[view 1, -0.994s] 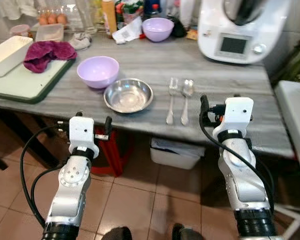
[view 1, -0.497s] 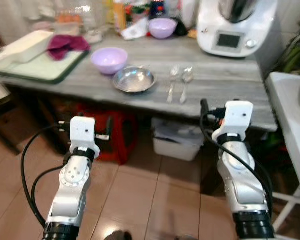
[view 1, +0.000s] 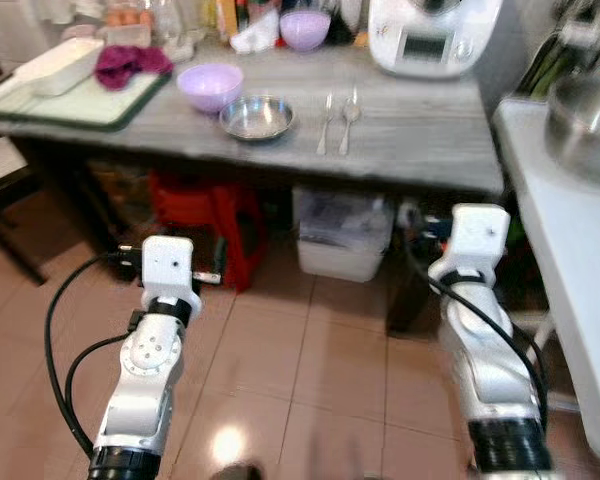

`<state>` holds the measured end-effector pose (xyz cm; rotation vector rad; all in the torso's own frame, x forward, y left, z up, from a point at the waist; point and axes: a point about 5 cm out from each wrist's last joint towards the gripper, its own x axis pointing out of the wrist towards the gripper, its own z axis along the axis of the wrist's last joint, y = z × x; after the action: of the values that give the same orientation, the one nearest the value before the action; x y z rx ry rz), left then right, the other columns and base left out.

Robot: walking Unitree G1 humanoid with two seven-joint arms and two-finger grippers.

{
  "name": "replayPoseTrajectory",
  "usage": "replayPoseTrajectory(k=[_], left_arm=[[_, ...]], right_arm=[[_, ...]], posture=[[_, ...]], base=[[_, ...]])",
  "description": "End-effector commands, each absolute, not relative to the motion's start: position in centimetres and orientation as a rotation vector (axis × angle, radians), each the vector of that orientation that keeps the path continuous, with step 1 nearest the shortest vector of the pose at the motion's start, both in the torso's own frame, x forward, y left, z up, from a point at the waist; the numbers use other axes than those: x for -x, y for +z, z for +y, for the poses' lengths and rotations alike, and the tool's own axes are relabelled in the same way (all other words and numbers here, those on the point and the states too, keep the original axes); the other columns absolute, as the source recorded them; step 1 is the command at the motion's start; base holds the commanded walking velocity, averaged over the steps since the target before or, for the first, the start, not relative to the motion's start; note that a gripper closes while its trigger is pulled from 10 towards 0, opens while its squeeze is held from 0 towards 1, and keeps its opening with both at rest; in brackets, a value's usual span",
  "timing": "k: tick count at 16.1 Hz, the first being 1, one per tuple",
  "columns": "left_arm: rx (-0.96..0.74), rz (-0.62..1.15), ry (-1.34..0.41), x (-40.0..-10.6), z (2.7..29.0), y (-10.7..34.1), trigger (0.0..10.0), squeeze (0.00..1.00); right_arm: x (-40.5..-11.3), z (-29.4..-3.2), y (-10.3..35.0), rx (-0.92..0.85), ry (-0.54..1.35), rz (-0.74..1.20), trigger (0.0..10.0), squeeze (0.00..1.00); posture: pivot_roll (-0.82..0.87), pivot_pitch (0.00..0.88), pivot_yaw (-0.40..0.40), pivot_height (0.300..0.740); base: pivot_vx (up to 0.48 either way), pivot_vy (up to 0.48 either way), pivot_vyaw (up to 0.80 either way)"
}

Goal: Setting the table

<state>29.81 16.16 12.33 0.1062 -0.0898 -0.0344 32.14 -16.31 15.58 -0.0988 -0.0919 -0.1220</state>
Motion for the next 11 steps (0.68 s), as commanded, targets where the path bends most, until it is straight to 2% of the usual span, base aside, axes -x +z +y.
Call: replayPoseTrajectory(k=[1, 4, 5, 6, 11], left_arm=[[-0.112, -0.104, -0.054, -29.8, 15.9, 12.5, 10.0, 0.0], [-0.08, -0.128, -0.12, -29.3, 15.6, 12.5, 10.0, 0.0], [-0.055, -0.134, -0.127, -28.9, 15.6, 12.5, 10.0, 0.0], [-0.059, -0.129, -0.131, -28.7, 15.5, 12.3, 10.0, 0.0], [-0.016, -0.116, -0.199, -28.0, 15.1, 12.2, 10.0, 0.0]], right_arm=[[-32.2, -16.9, 15.7, 0.134, -0.15, -0.096, 10.0, 0.0], [-32.0, -16.6, 16.0, 0.103, -0.12, -0.136, 10.0, 0.0], [-31.6, -16.9, 16.1, 0.156, -0.122, -0.167, 10.0, 0.0], [-31.2, -16.6, 15.6, 0.081, -0.052, -0.106, 10.0, 0.0], [-29.8, -17.5, 15.7, 0.086, -0.016, -0.141, 10.0, 0.0]], posture=[[-0.12, 0.122, 0.028, 0.74], [-0.13, 0.123, 0.03, 0.74], [-0.13, 0.123, 0.03, 0.74], [-0.13, 0.123, 0.03, 0.74], [-0.14, 0.126, 0.038, 0.74]], base=[[0.0, 0.0, 0.0], [0.0, 0.0, 0.0], [0.0, 0.0, 0.0], [0.0, 0.0, 0.0], [0.0, 0.0, 0.0]])
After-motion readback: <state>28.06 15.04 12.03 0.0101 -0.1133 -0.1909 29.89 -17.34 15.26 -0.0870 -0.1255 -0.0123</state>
